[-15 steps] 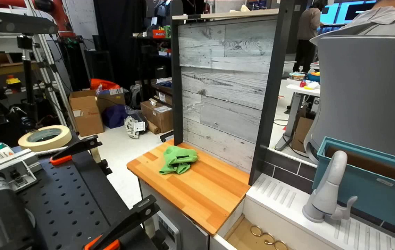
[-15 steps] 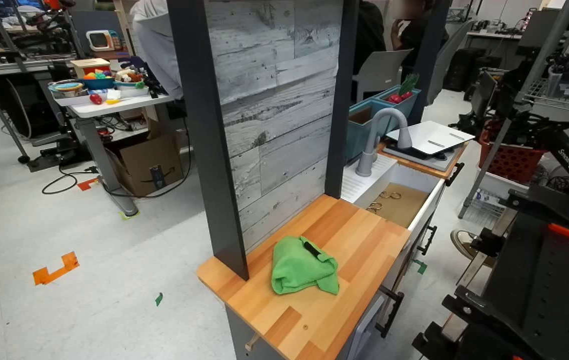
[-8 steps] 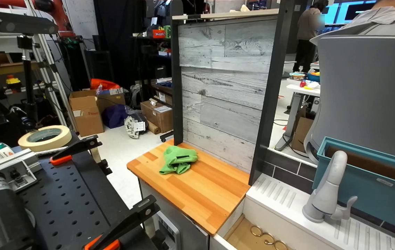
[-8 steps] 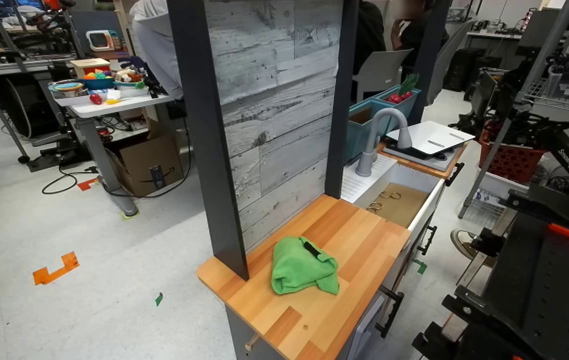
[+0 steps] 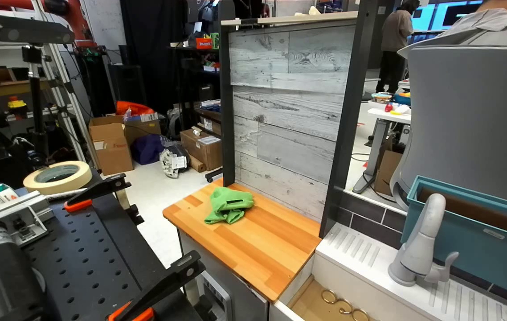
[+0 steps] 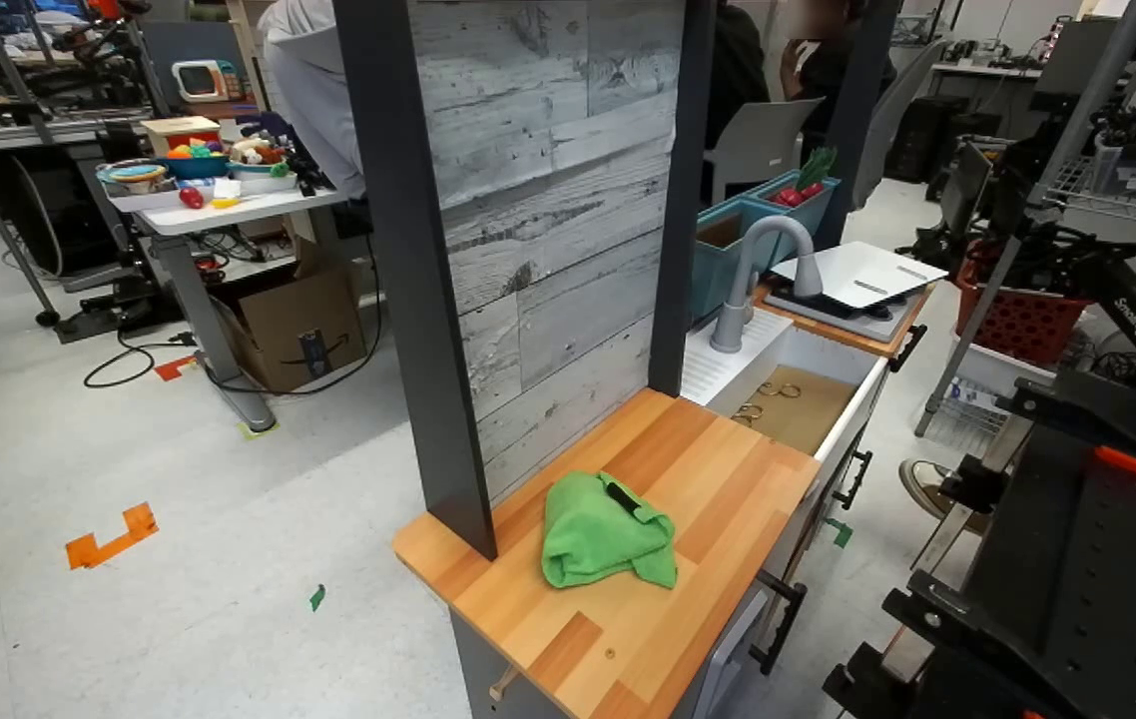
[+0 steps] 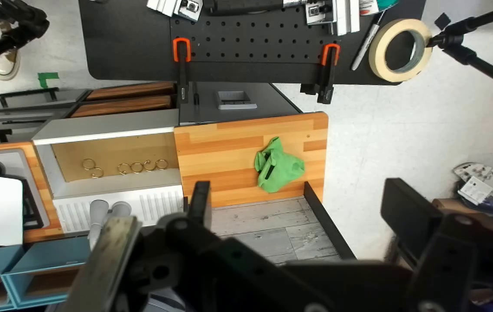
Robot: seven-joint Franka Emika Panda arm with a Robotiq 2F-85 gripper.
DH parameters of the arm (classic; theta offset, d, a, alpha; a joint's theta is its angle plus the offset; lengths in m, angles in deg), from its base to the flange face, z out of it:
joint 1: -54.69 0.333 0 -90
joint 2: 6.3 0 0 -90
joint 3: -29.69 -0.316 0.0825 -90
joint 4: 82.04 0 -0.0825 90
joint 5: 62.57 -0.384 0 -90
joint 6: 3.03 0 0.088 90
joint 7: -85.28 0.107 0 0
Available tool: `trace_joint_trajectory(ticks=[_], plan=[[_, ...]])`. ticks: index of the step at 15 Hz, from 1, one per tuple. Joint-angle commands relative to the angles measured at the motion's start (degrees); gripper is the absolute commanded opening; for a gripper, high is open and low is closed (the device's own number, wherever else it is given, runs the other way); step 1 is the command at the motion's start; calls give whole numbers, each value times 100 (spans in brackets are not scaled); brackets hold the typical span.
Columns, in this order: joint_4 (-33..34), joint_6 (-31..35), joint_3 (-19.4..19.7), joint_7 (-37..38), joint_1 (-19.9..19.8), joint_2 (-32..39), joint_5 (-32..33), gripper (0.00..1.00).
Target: Turn the tap nozzle to the left
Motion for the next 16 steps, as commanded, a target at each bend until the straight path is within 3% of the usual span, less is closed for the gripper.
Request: trace_joint_trajectory(ticks=[1,5,9,16], plan=[[15,-13,-39,-36,-58,18,-37,100],[15,-13,-39,-36,-58,18,-37,100],[-133,859,-48,82,-152,357,121,100],[256,2773,-12,-466,-29,2160,407,100]])
